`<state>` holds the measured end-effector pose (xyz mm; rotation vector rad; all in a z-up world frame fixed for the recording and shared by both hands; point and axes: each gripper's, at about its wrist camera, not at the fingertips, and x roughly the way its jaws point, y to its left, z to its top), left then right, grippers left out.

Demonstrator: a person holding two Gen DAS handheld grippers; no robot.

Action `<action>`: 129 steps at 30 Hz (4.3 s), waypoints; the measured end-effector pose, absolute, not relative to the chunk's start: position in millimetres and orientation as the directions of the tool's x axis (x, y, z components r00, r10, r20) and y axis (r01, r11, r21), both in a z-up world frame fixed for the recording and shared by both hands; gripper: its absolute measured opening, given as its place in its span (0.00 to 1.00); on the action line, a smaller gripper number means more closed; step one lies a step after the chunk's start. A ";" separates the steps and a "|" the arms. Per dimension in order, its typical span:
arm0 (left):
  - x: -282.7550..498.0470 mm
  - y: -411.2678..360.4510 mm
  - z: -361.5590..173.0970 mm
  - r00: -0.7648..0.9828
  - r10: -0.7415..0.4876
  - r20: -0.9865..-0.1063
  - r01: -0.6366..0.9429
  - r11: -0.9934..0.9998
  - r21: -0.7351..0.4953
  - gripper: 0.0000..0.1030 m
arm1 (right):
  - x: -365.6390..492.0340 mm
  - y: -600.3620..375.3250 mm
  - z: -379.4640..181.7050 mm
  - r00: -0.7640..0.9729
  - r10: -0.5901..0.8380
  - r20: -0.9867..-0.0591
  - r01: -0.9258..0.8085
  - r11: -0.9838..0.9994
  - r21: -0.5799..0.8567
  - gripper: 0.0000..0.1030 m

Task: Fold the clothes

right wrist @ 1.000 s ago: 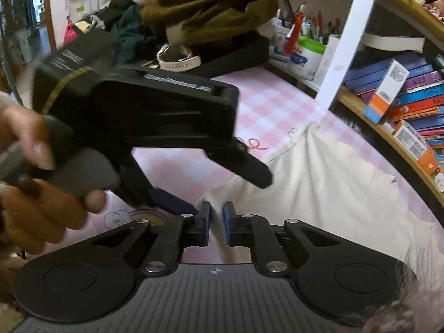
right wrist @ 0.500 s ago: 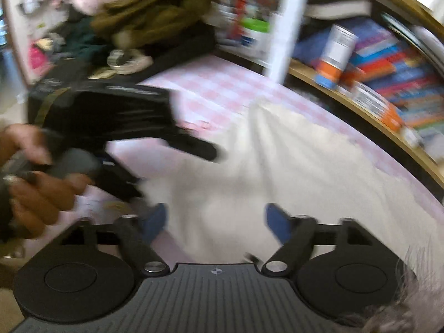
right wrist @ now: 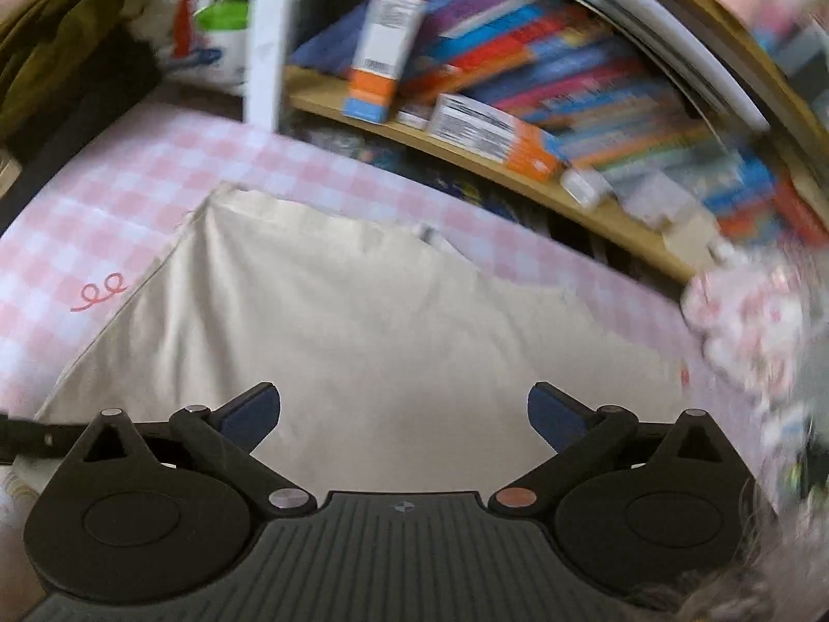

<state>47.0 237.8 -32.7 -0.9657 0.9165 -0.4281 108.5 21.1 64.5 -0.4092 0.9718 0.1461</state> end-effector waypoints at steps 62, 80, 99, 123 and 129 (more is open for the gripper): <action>27.2 34.6 70.8 0.610 -0.641 -0.465 0.451 0.764 -0.462 0.07 | 194.9 -11.4 97.6 0.414 -0.028 -0.910 -0.454 0.860 -0.233 0.08; 31.2 -120.7 69.1 0.629 -0.501 -0.594 0.374 0.865 -0.334 0.07 | 189.5 -185.6 93.6 0.429 0.178 -0.886 -0.464 0.885 -0.047 0.08; 43.0 -216.6 14.7 0.451 -0.467 -0.761 0.443 0.857 -0.264 0.17 | 193.4 -311.5 22.2 0.354 0.245 -0.903 -0.293 0.945 0.141 0.08; 4.5 -65.5 14.3 0.628 -0.313 -0.712 0.087 0.938 -0.336 0.36 | 34.3 -348.3 10.8 0.254 0.434 -0.864 -0.082 0.900 0.428 0.40; 1.6 -58.8 -0.8 0.589 -0.279 -0.758 0.045 0.948 -0.314 0.33 | 19.5 -350.6 34.5 0.362 0.459 -0.811 -0.114 0.886 0.450 0.06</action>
